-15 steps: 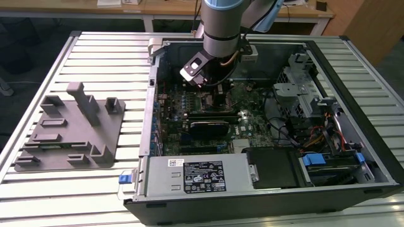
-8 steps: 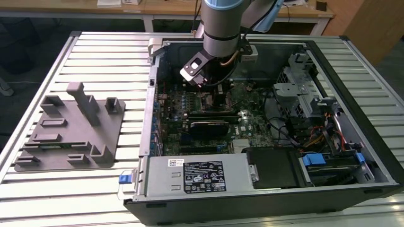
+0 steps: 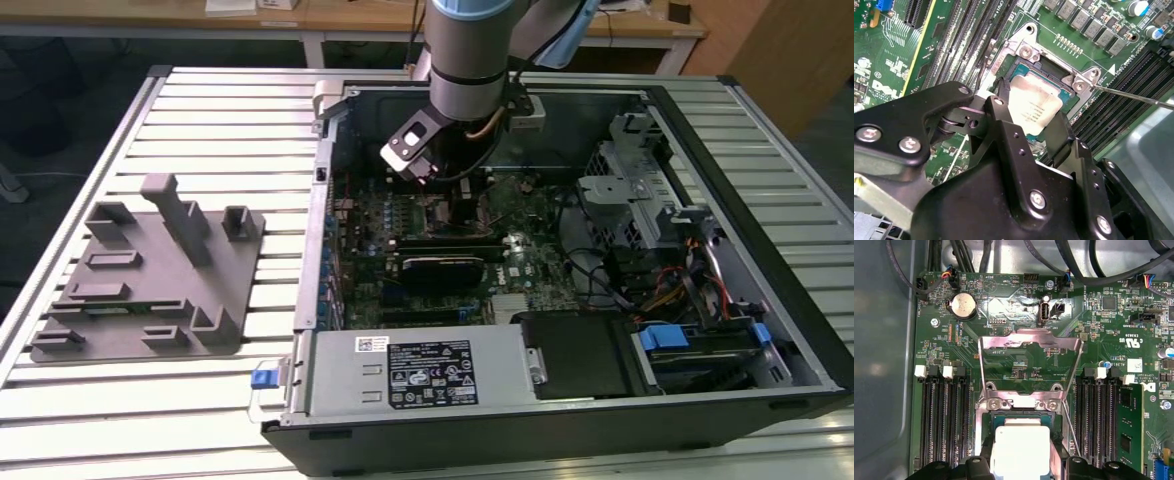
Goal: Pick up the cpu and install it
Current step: 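Place the cpu into insertion slot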
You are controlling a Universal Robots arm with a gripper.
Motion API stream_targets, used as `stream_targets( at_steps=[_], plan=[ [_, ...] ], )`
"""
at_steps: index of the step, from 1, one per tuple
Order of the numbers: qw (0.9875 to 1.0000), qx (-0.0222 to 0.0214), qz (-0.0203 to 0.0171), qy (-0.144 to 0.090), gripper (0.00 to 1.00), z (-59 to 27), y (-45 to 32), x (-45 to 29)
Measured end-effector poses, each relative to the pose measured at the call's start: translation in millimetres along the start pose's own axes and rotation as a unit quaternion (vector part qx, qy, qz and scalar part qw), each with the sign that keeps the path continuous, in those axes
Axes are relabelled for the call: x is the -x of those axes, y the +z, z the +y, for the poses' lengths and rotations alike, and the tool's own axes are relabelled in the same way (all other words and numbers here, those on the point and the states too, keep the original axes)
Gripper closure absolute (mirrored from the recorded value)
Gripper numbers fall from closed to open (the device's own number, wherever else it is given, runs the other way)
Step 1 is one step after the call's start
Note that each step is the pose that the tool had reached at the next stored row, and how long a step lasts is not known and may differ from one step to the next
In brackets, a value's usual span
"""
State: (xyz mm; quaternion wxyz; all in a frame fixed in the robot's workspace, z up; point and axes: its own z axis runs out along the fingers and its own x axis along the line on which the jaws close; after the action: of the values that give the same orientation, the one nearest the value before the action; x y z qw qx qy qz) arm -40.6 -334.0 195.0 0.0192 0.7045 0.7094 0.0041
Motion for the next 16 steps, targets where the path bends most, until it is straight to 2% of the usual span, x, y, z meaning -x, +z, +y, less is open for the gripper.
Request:
stream_targets(
  at_steps=[2,5,9,16],
  plan=[
    [1.0,0.0,-0.0001,0.0,0.47,0.0,0.0,0.0],
    [1.0,0.0001,-0.0044,0.0,0.47,0.1,0.0,-0.1],
    [1.0,-0.0001,-0.0075,0.0,0.47,0.0,-0.2,0.0],
    [1.0,-0.0002,-0.0077,0.001,0.47,0.5,0.0,0.0]
  ],
)
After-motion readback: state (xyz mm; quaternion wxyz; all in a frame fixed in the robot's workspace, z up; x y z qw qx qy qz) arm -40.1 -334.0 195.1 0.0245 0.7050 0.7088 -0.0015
